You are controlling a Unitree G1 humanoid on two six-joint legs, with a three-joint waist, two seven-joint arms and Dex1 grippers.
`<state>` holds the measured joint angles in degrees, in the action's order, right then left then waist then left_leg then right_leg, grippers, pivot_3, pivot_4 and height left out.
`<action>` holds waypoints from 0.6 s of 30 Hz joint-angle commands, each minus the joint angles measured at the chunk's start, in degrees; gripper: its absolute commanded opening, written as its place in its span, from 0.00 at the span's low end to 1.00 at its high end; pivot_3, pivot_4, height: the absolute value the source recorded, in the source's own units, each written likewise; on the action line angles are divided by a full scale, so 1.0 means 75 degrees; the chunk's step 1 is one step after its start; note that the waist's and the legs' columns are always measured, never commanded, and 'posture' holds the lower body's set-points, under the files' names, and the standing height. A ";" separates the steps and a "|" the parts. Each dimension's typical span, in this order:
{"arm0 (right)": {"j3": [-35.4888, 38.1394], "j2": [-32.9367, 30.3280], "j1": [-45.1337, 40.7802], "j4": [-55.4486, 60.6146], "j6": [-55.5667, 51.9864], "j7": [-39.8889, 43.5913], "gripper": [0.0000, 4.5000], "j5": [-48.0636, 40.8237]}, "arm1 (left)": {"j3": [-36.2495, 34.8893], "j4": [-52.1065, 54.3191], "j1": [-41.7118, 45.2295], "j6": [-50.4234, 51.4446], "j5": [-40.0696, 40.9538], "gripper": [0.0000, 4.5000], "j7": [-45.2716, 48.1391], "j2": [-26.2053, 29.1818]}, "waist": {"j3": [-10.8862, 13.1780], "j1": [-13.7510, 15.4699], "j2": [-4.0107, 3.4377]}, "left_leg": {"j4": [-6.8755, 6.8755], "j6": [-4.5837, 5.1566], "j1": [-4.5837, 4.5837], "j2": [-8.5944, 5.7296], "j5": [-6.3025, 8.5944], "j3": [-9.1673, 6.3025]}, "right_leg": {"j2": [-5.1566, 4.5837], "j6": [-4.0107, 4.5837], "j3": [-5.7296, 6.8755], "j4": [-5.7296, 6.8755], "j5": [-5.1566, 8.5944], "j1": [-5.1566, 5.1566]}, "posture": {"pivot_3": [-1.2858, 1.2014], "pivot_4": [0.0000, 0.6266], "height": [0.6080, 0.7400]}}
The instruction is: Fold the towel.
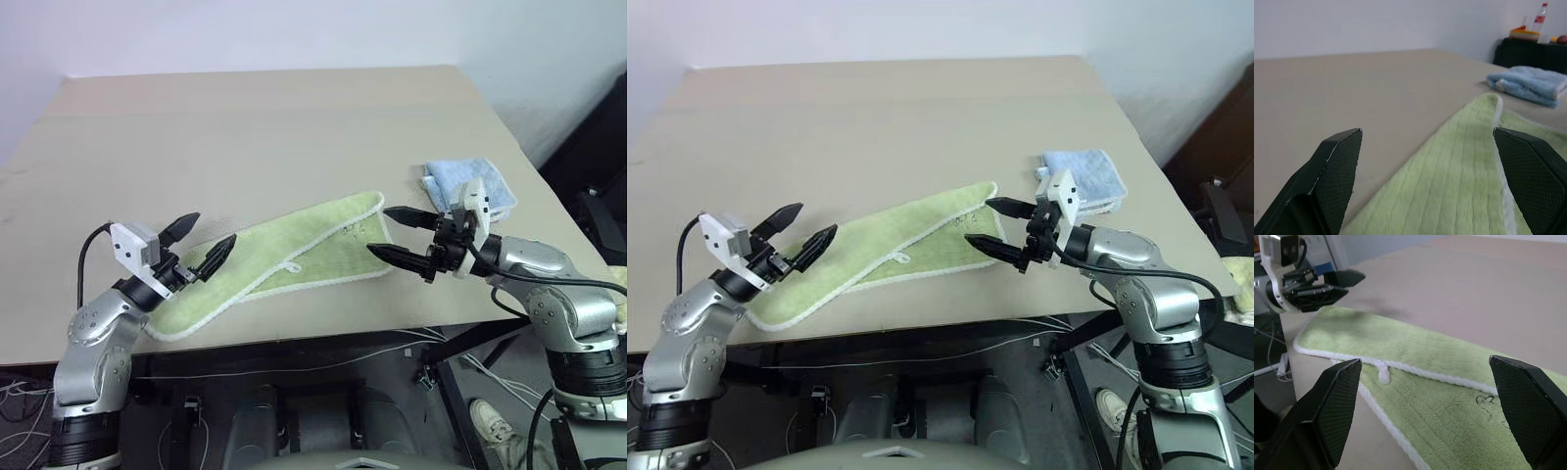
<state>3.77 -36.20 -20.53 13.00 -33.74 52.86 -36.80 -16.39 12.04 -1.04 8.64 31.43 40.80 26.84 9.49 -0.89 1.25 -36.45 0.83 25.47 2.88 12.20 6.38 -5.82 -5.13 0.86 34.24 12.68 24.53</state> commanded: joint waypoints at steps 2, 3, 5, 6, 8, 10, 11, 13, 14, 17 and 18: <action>-0.0049 0.0154 -0.0196 -0.0180 0.0444 0.0147 0.97 0.0184 | -0.0212 0.0336 -0.0114 -0.0083 -0.0019 1.00 -0.0046 0.0141 | 0.0000 0.0016 0.0000 | 0.0001 -0.0001 -0.0002 0.0001 0.0000 -0.0001 | 0.0003 0.0000 0.0000 -0.0001 0.0000 -0.0001 | 0.52 0.24 1.00; -0.0063 0.0246 -0.0227 -0.0218 0.0505 0.0136 0.97 0.0190 | -0.0213 0.0306 -0.0103 -0.0116 -0.0022 1.00 -0.0022 0.0154 | 0.0000 0.0020 0.0000 | 0.0001 -0.0001 -0.0002 0.0001 0.0000 -0.0001 | 0.0002 0.0001 0.0001 -0.0003 0.0000 -0.0003 | 0.52 0.24 1.00; -0.0052 0.0380 -0.0292 -0.0274 0.0552 0.0114 0.97 0.0163 | -0.0219 0.0230 -0.0004 -0.0156 -0.0040 1.00 -0.0028 0.0174 | 0.0000 0.0018 0.0000 | 0.0000 -0.0001 0.0000 -0.0004 0.0000 0.0002 | -0.0004 0.0001 0.0001 -0.0007 0.0000 -0.0003 | 0.52 0.24 1.00; -0.0059 0.0421 -0.0319 -0.0324 0.0593 0.0121 0.97 0.0204 | -0.0230 0.0191 0.0094 -0.0156 -0.0025 1.00 -0.0049 0.0178 | 0.0000 0.0019 0.0000 | 0.0000 -0.0001 0.0001 -0.0006 0.0001 0.0003 | -0.0007 0.0001 0.0000 -0.0008 0.0000 -0.0003 | 0.52 0.24 1.00; -0.0071 0.0446 -0.0351 -0.0413 0.0656 0.0143 0.97 0.0288 | -0.0244 0.0145 0.0221 -0.0150 -0.0014 1.00 -0.0081 0.0187 | 0.0000 0.0024 0.0000 | 0.0000 -0.0001 0.0002 -0.0007 0.0001 0.0003 | -0.0007 0.0001 0.0000 -0.0008 0.0000 -0.0003 | 0.52 0.24 1.00; -0.0011 0.0376 -0.0547 -0.0646 0.0590 0.0210 0.97 0.0286 | -0.0259 0.0235 0.0279 -0.0109 -0.0005 1.00 -0.0145 0.0192 | 0.0000 0.0016 0.0000 | 0.0001 -0.0001 0.0002 -0.0007 0.0001 0.0003 | -0.0007 0.0001 0.0000 -0.0007 0.0000 -0.0003 | 0.52 0.24 1.00; 0.0008 0.0333 -0.0677 -0.0797 0.0572 0.0252 0.97 0.0305 | -0.0261 0.0312 0.0290 -0.0066 0.0005 1.00 -0.0186 0.0196 | 0.0000 0.0001 0.0000 | 0.0002 -0.0001 0.0002 -0.0006 0.0001 0.0003 | -0.0007 0.0001 0.0000 -0.0007 0.0000 -0.0003 | 0.52 0.24 1.00; -0.0148 0.0247 -0.1182 -0.1415 0.0875 0.0282 0.97 0.0759 | -0.0334 0.0456 0.0154 -0.0064 0.0013 1.00 -0.0179 0.0254 | 0.0000 -0.0040 0.0000 | 0.0005 -0.0001 0.0000 -0.0006 0.0001 0.0004 | -0.0005 0.0000 -0.0001 -0.0007 0.0000 -0.0002 | 0.52 0.24 1.00; -0.0191 0.0214 -0.1362 -0.1681 0.1020 0.0339 0.97 0.0921 | -0.0327 0.0504 0.0122 -0.0064 -0.0008 1.00 -0.0202 0.0261 | 0.0001 -0.0038 -0.0002 | 0.0005 -0.0001 0.0000 -0.0005 0.0001 0.0010 | -0.0004 0.0000 -0.0005 -0.0006 0.0000 0.0001 | 0.52 0.24 1.00; -0.0512 0.0093 -0.2416 -0.3302 0.1705 0.0769 0.97 0.1653 | -0.0283 0.0561 0.0084 -0.0197 -0.0140 1.00 -0.0359 0.0180 | 0.0005 -0.0038 -0.0008 | 0.0009 -0.0001 -0.0001 -0.0005 0.0000 0.0013 | -0.0002 0.0001 -0.0007 -0.0005 0.0000 0.0007 | 0.52 0.24 1.00; -0.0659 0.0099 -0.2764 -0.3878 0.1935 0.0892 0.97 0.1914 | -0.0271 0.0625 0.0062 -0.0206 -0.0158 1.00 -0.0417 0.0151 | 0.0005 -0.0037 -0.0008 | 0.0009 -0.0001 0.0000 -0.0005 0.0000 0.0013 | -0.0002 0.0001 -0.0006 -0.0005 0.0000 0.0008 | 0.52 0.24 1.00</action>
<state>-0.40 -34.87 -37.82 -11.36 -23.00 57.73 -25.34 -17.74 13.83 -0.60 8.28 30.58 38.44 28.03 9.52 -1.16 1.19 -36.38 0.82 25.45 2.84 12.20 6.48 -5.83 -5.12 0.81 34.20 12.68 24.58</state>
